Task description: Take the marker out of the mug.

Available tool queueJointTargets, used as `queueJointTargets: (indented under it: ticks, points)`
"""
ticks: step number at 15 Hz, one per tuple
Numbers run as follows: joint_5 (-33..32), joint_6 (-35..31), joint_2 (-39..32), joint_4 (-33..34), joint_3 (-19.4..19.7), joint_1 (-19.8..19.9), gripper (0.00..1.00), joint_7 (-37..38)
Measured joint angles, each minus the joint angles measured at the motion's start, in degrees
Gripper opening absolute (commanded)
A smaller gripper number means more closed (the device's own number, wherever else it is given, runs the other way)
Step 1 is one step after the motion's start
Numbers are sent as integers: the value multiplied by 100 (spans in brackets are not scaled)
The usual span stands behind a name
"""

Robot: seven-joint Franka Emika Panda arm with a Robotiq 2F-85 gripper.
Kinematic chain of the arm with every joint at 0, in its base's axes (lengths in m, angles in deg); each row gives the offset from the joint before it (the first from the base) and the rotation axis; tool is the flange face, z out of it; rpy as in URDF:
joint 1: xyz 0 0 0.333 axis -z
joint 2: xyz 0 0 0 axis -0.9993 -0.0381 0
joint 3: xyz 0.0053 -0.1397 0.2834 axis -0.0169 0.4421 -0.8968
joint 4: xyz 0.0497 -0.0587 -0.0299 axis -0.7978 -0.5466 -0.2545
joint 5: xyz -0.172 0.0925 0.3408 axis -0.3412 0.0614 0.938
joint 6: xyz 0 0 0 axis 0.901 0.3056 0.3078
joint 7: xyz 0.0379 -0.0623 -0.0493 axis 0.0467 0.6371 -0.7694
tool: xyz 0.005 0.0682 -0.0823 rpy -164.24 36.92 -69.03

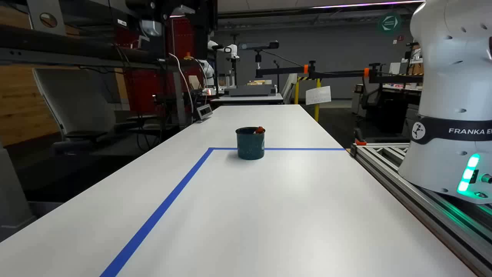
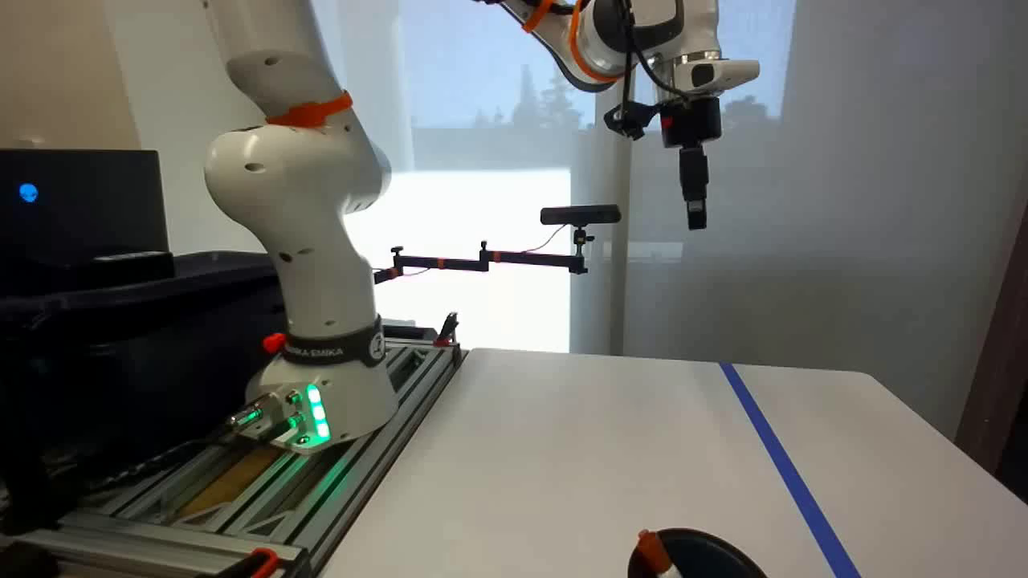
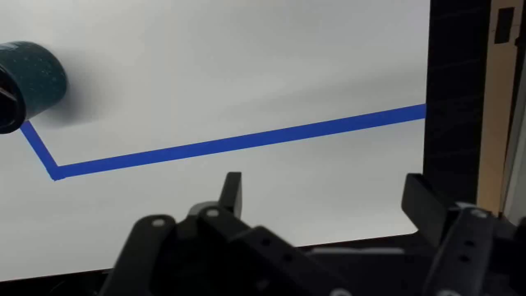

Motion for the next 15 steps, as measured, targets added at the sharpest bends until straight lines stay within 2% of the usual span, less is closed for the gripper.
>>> queueJointTargets:
  ticks: [8,11,15]
  points:
    - [-12,0,-10,4,97,-78,100,0]
    - [-72,33,-14,13,358,-109,100,-14]
    - [-104,370,-7,16,939,-22,100,-199]
